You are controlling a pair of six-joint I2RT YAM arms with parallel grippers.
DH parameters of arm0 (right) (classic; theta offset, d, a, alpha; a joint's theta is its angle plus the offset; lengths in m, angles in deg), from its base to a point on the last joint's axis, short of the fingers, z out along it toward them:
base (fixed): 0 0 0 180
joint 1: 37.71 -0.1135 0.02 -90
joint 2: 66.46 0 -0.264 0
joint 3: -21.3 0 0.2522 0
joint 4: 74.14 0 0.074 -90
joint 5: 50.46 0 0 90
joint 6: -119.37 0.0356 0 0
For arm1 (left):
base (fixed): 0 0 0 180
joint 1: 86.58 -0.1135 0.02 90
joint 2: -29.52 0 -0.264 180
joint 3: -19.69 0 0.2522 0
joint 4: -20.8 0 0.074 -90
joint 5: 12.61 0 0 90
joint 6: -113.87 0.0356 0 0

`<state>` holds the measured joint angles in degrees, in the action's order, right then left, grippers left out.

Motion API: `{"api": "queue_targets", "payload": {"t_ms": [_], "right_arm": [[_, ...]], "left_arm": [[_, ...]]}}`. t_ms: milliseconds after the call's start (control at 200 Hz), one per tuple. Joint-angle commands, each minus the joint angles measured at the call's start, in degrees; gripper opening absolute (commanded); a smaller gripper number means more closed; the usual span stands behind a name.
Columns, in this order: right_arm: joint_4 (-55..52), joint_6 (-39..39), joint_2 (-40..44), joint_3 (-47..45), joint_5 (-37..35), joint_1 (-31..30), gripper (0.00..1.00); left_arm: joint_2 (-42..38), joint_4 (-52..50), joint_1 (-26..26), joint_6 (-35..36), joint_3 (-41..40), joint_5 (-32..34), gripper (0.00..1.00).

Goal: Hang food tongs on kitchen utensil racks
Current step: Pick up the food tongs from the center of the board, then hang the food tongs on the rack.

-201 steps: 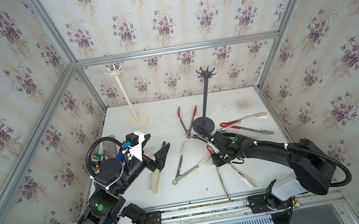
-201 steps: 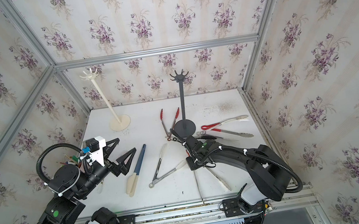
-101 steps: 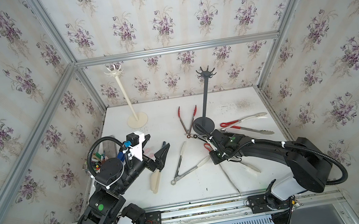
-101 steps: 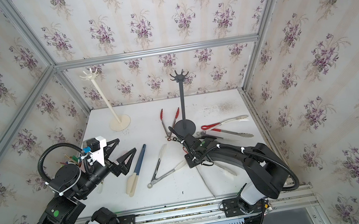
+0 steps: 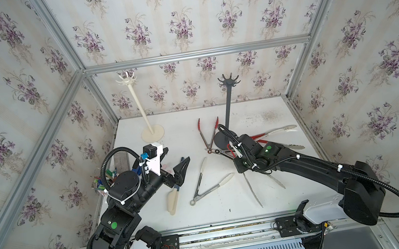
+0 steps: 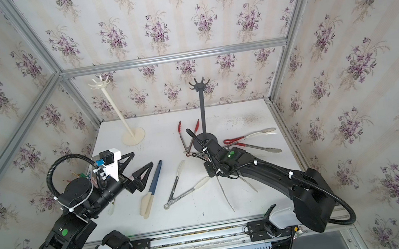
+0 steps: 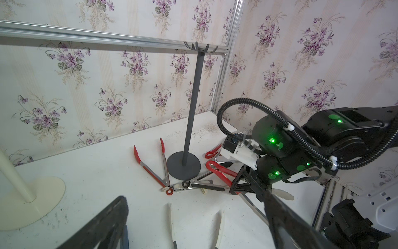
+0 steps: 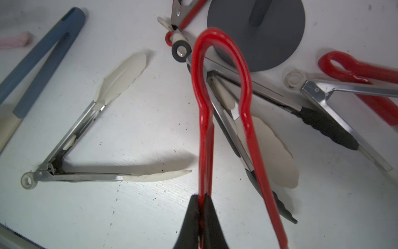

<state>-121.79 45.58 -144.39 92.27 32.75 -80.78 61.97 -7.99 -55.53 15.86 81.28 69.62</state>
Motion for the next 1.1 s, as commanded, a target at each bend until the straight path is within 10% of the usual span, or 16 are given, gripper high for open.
{"api": "queue_targets", "payload": {"t_ms": [0,1094], "right_arm": [[-0.8,-1.3,0.9,2.2,-2.4,0.2,0.00],[14.7,-5.2,16.3,10.5,-5.9,2.4,0.00]], "left_arm": [[-0.1,1.2,0.0,0.4,0.4,0.3,0.99],[0.0,1.6,0.0,0.7,0.2,1.8,0.99]]}}
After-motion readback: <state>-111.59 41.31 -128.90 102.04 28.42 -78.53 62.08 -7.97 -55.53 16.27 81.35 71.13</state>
